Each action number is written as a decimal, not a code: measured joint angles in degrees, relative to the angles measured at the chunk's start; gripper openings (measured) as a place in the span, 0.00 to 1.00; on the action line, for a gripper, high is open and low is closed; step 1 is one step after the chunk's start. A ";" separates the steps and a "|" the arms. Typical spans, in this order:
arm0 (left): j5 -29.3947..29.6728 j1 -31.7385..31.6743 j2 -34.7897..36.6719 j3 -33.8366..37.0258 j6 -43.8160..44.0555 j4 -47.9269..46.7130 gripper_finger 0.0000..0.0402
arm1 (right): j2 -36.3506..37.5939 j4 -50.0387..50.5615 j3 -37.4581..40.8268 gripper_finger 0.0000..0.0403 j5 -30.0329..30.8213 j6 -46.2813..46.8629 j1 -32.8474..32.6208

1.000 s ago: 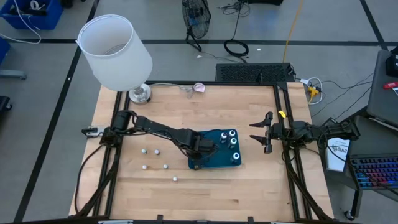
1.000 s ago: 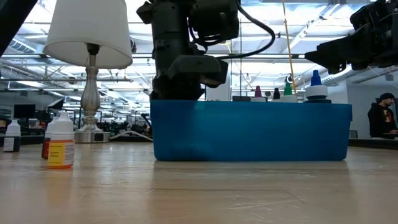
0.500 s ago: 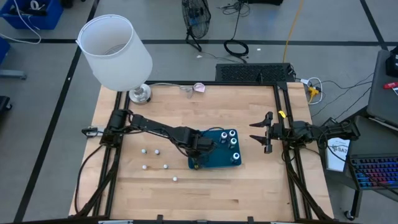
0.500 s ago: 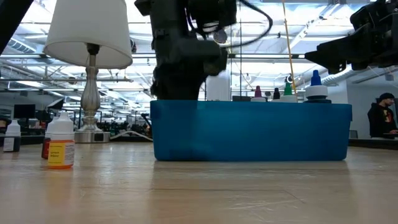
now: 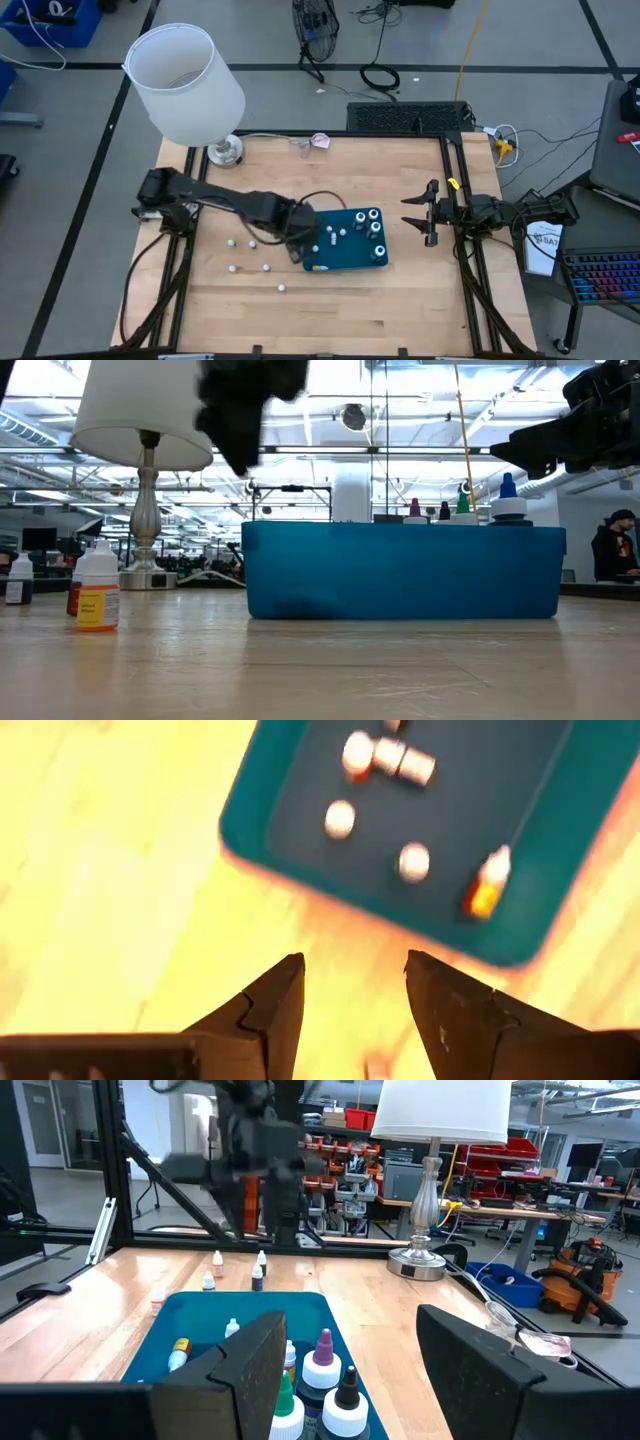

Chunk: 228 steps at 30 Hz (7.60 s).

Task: Pick & Place food coloring
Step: Put the small blue food coloring bottle into the blue bin

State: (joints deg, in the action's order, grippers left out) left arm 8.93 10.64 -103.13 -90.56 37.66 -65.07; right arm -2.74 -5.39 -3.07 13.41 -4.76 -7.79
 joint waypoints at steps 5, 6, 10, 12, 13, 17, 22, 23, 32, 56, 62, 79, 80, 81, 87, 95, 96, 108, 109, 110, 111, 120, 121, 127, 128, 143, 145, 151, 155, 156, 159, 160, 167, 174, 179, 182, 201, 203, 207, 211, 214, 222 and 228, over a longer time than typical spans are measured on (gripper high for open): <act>1.67 3.95 2.93 0.78 9.14 -5.82 0.45 | -0.01 0.00 0.00 0.53 0.02 0.00 0.00; 1.68 4.63 3.52 1.52 11.04 -6.55 0.45 | 0.00 0.00 0.00 0.53 0.02 0.00 0.00; 1.77 6.99 5.93 7.86 18.34 -7.23 0.45 | 0.00 0.00 0.00 0.53 0.02 -0.02 0.00; 1.84 7.49 7.35 12.40 22.69 -6.57 0.45 | 0.00 -0.01 0.01 0.53 0.01 0.00 -0.02; 1.83 7.44 8.00 14.63 24.79 -6.34 0.45 | -0.01 -0.01 0.01 0.53 0.01 -0.01 -0.01; 1.13 6.64 9.68 22.39 29.45 -2.82 0.45 | 0.00 0.00 0.00 0.53 0.02 -0.02 -0.02; -1.59 4.93 10.25 27.85 30.17 2.41 0.45 | 0.00 0.01 0.01 0.53 0.00 0.00 -0.01; -2.17 4.62 10.18 28.52 30.17 2.77 0.45 | 0.00 0.00 0.00 0.53 0.02 -0.01 0.00; -4.81 3.07 10.24 33.53 31.28 5.74 0.45 | -0.02 0.00 0.01 0.53 0.02 -0.01 0.00; -7.48 2.88 10.27 37.86 30.14 12.60 0.45 | 0.00 0.00 0.00 0.53 0.02 -0.02 0.00; -7.54 2.88 10.27 37.86 30.07 12.33 0.45 | -0.01 0.01 0.02 0.53 0.01 -0.02 0.00; -8.51 2.88 10.27 37.83 29.01 12.21 0.45 | -0.01 0.00 0.01 0.53 0.01 -0.01 -0.01; -8.48 2.88 10.27 37.83 29.01 12.21 0.45 | 0.00 0.00 0.01 0.53 0.01 -0.01 -0.02; -8.48 2.88 10.27 37.83 29.01 12.20 0.44 | -0.01 0.00 0.00 0.53 0.02 0.00 -0.01; -8.17 2.88 10.27 37.83 28.99 12.19 0.33 | 0.00 0.00 0.00 0.53 0.00 -0.02 -0.02; -6.64 2.88 10.27 37.75 27.95 12.20 0.16 | -0.02 0.00 0.02 0.53 0.00 0.00 -0.02; -6.12 2.88 10.27 37.75 27.41 12.17 0.16 | -0.02 0.00 0.00 0.53 0.00 0.00 0.00; -2.55 2.95 10.22 23.43 15.64 10.41 0.16 | -0.01 0.00 0.01 0.53 0.02 -0.02 0.00; -1.41 3.05 10.22 20.79 13.51 10.62 0.16 | -0.01 0.00 0.00 0.53 0.02 -0.01 -0.02; -0.20 3.26 10.22 18.09 11.33 10.83 0.16 | -0.01 0.00 0.01 0.53 0.02 0.00 -0.01; 0.89 3.33 10.22 15.46 8.91 11.41 0.16 | 0.00 0.00 0.00 0.53 0.00 -0.02 -0.01; 1.64 1.17 2.66 -5.99 -7.51 13.31 0.16 | -0.02 -0.02 0.00 0.53 0.02 -0.02 -0.02; 1.22 0.94 0.43 -8.47 -8.88 12.64 0.16 | -0.02 -0.02 0.01 0.53 0.01 -0.02 -0.01; -2.28 0.26 -15.17 -24.05 -15.29 4.48 0.16 | 0.00 0.00 0.02 0.53 0.02 -0.02 0.00; -3.27 0.26 -17.59 -26.42 -16.02 3.33 0.16 | -0.02 -0.02 0.00 0.53 0.02 0.00 0.00; -5.86 0.83 -34.02 -34.50 -19.35 1.67 0.16 | -0.02 0.00 0.00 0.53 0.02 -0.01 -0.01; -5.89 0.45 -35.06 -34.40 -19.33 1.12 0.16 | -0.01 0.00 0.00 0.53 0.02 -0.01 0.00; -6.10 -0.29 -36.26 -32.64 -18.53 2.02 0.16 | 0.00 -0.02 0.02 0.53 0.02 0.00 -0.02; -6.97 -0.44 -36.29 -32.40 -17.68 1.68 0.16 | -0.01 -0.04 0.00 0.53 0.02 -0.02 -0.01; -7.16 -0.45 -36.29 -32.39 -17.68 1.80 0.16 | -0.02 -0.03 0.02 0.53 0.02 -0.02 0.00; -7.24 -0.44 -36.29 -32.37 -17.43 2.00 0.16 | -0.02 -0.03 0.02 0.53 0.01 -0.02 -0.01; -7.24 -0.44 -36.29 -32.37 -17.20 2.11 0.17 | -0.02 -0.02 0.01 0.53 0.02 -0.01 -0.01; -7.65 -0.42 -36.16 -32.41 -16.27 2.10 0.43 | -0.02 0.00 0.00 0.53 0.02 0.00 0.00; -7.03 -0.44 -33.20 -32.59 -15.94 2.31 0.56 | -0.02 -0.02 0.02 0.53 0.02 0.00 -0.02; -5.86 -0.44 -29.08 -32.61 -15.84 1.55 0.57 | -0.04 -0.01 0.00 0.53 0.02 -0.02 0.00; -4.11 -0.04 -25.31 -32.61 -14.74 -0.44 0.57 | -0.04 -0.02 0.02 0.53 0.02 -0.02 -0.02; 17.85 12.74 -9.46 -20.46 12.30 -25.21 0.57 | -0.10 -0.27 0.01 0.53 0.01 0.00 0.00; 17.51 12.24 -6.79 -15.64 14.26 -24.58 0.57 | -0.15 0.00 0.00 0.53 0.01 -0.02 0.00; 17.15 10.45 2.04 -4.61 18.09 -21.95 0.57 | -0.42 0.00 0.00 0.53 0.02 -0.02 0.00; 16.38 8.41 13.22 9.13 14.77 -7.01 0.57 | -0.48 0.00 0.00 0.53 0.01 -0.02 0.00; 10.15 6.67 21.21 19.81 15.12 1.01 0.57 | -0.48 -0.01 0.00 0.53 0.01 -0.02 -0.02; -0.80 4.97 30.26 39.58 39.49 1.95 0.57 | -0.50 0.00 0.01 0.53 0.02 -0.02 -0.02; -6.83 5.45 30.02 47.57 47.60 3.93 0.57 | -0.50 0.00 0.00 0.53 0.02 -0.02 0.00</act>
State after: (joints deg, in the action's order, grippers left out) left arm 2.10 16.09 -73.11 -43.00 85.27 -61.15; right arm -3.25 -5.39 -3.07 13.43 -4.78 -7.80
